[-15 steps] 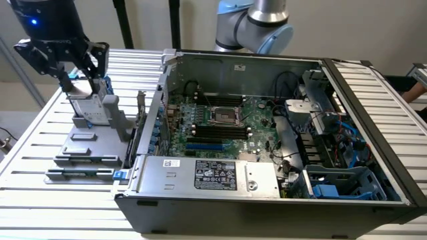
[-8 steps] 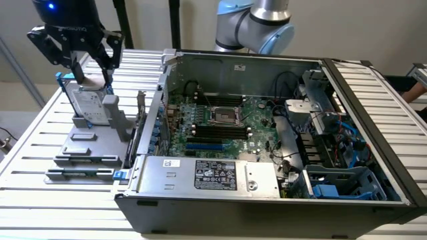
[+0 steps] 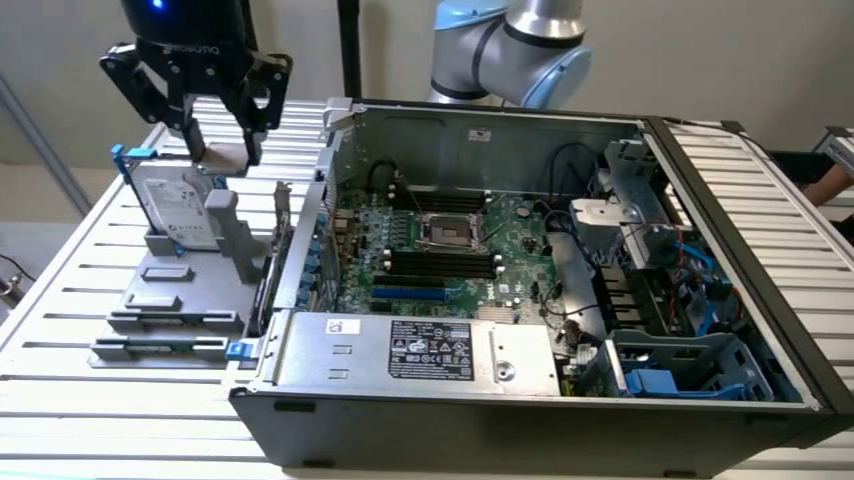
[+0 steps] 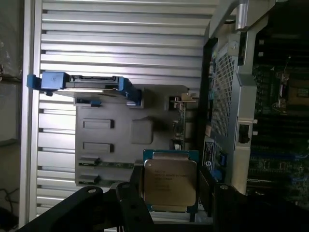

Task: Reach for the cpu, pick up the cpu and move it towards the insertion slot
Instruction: 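Pick up the cpu and move it towards the insertion slot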

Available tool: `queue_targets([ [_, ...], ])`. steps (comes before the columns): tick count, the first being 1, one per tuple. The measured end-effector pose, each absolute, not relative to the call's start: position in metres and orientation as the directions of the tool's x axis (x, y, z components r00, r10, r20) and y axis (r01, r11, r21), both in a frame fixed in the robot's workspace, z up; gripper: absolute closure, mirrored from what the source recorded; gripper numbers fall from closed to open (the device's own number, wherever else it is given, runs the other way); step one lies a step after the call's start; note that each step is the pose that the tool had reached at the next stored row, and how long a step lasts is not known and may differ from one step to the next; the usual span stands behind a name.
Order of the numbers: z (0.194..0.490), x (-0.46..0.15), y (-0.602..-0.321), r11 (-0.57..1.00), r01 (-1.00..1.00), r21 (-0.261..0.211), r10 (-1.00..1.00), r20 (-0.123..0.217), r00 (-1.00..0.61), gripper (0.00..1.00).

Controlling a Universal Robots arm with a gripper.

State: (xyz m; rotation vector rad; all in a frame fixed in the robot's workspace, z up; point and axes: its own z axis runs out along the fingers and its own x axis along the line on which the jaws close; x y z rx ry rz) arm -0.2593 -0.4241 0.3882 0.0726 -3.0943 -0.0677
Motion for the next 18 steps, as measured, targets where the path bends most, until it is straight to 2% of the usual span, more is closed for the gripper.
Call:
queue_targets([
  [18,0.394,-0.177,-0.421,0.997,-0.046,0.057,-0.048,0.046,-0.998,0.45],
])
